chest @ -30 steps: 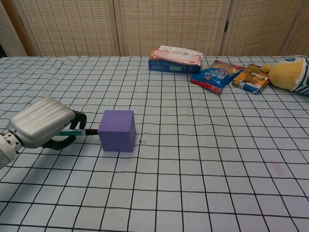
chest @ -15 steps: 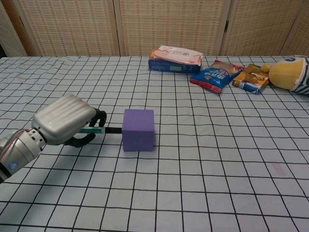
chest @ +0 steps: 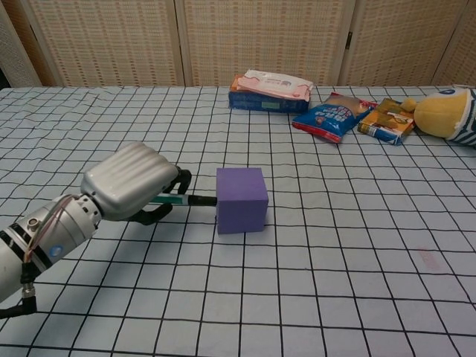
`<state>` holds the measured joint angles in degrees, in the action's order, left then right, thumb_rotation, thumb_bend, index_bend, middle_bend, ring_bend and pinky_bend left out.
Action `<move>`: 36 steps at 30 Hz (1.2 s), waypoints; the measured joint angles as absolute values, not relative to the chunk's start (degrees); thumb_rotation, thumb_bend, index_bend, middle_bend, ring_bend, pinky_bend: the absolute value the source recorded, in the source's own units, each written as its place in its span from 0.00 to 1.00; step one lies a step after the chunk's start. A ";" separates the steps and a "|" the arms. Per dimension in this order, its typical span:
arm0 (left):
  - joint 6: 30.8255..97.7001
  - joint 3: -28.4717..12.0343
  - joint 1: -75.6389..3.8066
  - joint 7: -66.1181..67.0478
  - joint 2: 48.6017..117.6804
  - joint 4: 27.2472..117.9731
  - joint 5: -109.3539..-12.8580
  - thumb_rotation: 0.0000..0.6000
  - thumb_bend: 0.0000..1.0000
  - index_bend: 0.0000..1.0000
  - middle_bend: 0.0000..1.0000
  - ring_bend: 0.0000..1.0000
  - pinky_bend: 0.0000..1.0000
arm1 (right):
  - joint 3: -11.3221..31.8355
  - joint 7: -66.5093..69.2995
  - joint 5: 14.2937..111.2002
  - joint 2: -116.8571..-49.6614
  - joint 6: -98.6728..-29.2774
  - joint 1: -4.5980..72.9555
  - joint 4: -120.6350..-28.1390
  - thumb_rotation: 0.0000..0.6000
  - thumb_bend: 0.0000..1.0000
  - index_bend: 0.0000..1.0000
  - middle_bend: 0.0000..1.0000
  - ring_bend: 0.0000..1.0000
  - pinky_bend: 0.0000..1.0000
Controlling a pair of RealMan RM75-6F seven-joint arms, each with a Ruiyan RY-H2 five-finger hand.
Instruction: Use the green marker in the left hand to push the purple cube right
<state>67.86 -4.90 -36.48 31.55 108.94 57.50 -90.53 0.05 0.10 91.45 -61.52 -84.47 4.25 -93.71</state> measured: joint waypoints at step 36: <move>61.11 -9.20 -47.41 31.31 119.66 48.14 -87.50 1.00 0.71 0.82 0.86 1.00 1.00 | 0.79 3.18 89.52 -59.83 -84.26 3.92 -93.37 0.88 0.13 0.00 0.00 0.00 0.00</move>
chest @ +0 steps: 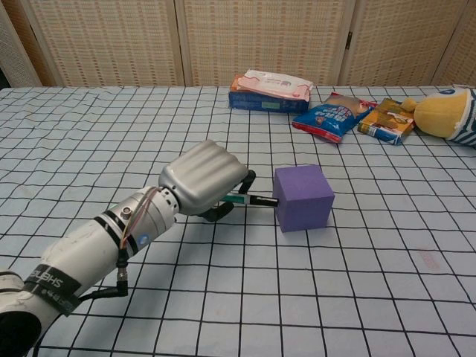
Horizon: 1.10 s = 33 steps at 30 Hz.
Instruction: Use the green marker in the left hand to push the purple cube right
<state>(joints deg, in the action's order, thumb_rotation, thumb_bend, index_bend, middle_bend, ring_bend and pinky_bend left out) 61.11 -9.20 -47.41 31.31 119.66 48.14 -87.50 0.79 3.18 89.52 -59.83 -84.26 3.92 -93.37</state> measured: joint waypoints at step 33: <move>63.72 -9.95 -52.24 26.50 123.15 42.29 -87.59 1.00 0.70 0.81 0.85 1.00 1.00 | 1.14 4.07 88.90 -59.14 -84.90 3.13 -93.14 0.88 0.13 0.00 0.00 0.00 0.00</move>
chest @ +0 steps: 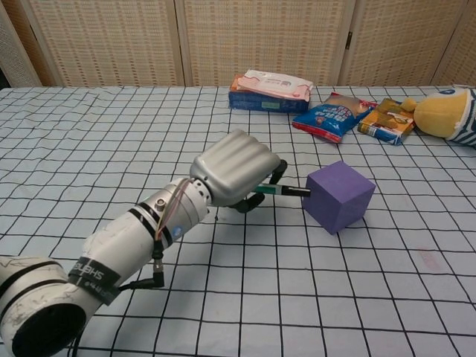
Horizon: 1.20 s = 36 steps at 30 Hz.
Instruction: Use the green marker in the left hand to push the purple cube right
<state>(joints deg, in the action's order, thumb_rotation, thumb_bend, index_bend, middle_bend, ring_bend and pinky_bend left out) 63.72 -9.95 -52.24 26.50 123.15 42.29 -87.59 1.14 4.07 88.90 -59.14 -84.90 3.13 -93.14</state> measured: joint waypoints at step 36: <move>64.19 -2.90 -34.54 16.79 99.94 47.71 -82.31 1.00 0.48 0.14 0.40 0.82 0.99 | 1.61 -1.44 88.18 -61.79 -83.88 3.83 -94.13 0.88 0.13 0.00 0.00 0.00 0.00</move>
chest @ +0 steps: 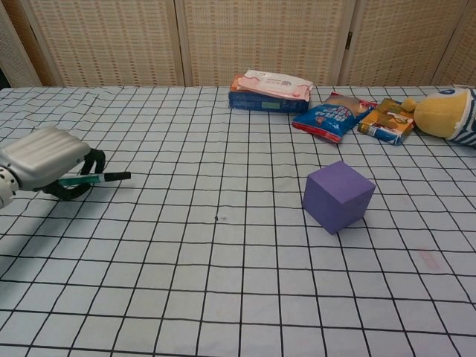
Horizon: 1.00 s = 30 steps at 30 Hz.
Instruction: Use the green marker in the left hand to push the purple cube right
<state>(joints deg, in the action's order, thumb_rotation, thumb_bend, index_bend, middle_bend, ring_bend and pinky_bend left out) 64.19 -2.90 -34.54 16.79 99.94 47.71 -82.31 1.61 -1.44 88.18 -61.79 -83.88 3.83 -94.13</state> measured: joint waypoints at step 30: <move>94.81 4.55 -11.17 5.08 71.09 89.05 -92.23 1.00 0.36 0.04 0.03 0.00 0.08 | 1.51 1.14 92.68 -62.92 -90.19 2.11 -92.02 0.90 0.13 0.00 0.00 0.00 0.00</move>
<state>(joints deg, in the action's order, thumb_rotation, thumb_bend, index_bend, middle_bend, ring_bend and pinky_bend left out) 94.81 4.55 -11.17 5.08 71.09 89.05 -92.23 1.51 1.14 92.68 -62.92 -90.19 2.11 -92.02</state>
